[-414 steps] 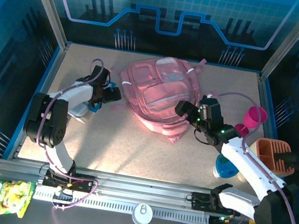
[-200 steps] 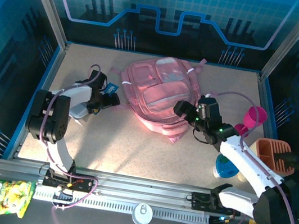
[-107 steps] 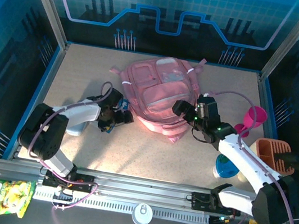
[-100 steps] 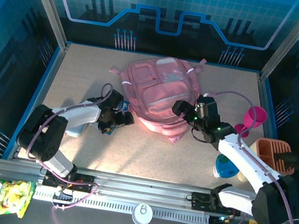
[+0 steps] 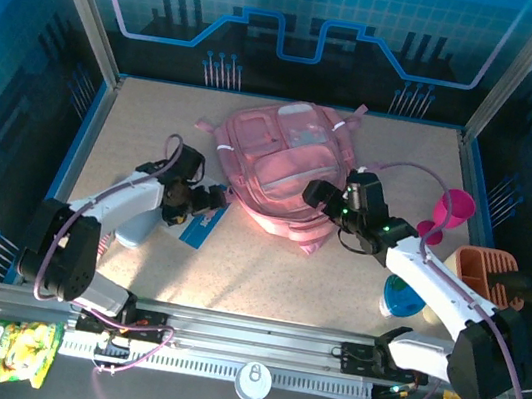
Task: Pack the student bag
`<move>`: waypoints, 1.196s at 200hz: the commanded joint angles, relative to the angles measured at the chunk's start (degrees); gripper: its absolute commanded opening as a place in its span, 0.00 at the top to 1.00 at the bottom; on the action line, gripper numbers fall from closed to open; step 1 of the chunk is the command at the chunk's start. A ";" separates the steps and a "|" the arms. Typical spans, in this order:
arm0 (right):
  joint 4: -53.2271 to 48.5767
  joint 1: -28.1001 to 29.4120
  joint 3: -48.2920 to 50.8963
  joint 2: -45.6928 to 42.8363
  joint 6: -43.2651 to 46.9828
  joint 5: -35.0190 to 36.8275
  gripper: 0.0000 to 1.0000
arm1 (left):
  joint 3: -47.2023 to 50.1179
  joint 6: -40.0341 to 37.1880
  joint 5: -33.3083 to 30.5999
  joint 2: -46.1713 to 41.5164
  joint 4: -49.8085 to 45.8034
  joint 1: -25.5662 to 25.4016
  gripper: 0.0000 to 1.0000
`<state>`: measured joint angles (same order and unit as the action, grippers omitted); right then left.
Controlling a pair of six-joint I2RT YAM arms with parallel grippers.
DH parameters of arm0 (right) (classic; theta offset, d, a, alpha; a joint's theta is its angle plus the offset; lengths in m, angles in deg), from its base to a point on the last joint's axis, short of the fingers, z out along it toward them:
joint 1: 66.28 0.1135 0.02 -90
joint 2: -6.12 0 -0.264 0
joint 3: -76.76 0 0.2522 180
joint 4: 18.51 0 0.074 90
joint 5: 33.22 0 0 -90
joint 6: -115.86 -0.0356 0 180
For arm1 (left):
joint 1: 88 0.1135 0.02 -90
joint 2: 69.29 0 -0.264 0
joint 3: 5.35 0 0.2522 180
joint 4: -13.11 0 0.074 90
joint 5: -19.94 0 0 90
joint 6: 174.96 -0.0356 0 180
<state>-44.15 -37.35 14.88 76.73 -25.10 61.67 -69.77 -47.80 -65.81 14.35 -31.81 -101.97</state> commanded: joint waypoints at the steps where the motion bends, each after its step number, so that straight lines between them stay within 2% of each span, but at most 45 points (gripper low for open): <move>1: 1.42 1.34 -0.83 0.61 -0.33 -0.54 0.02 | -1.58 -4.94 -0.92 2.50 -2.86 1.37 0.02; 45: 1.38 2.68 -1.91 2.31 0.16 -0.67 0.02 | -0.26 -6.01 -2.32 6.76 -2.73 1.59 0.10; 76: 1.69 3.15 -1.97 3.37 -0.01 -0.91 0.03 | 3.63 -3.69 1.24 6.60 -1.09 0.61 0.15; 134: 2.08 4.00 -4.77 5.66 0.20 -1.70 0.03 | 5.19 1.72 6.05 6.01 -1.56 -8.99 0.15; 193: 0.54 5.68 -5.49 6.90 1.19 -0.84 0.03 | 9.74 10.96 7.10 1.27 -3.47 -18.65 0.15; 222: -0.13 6.60 -6.30 8.36 1.69 -0.79 0.04 | 10.23 12.49 8.89 -3.09 -4.63 -20.24 0.13; 239: -1.24 7.69 -7.32 9.42 2.18 -0.68 0.05 | 7.25 10.05 6.84 -5.67 -7.50 -19.85 0.09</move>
<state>-43.47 -31.61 10.44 84.71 -24.40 60.77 -60.52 -38.24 -59.84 12.07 -33.76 -121.86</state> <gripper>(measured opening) 0.953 0.888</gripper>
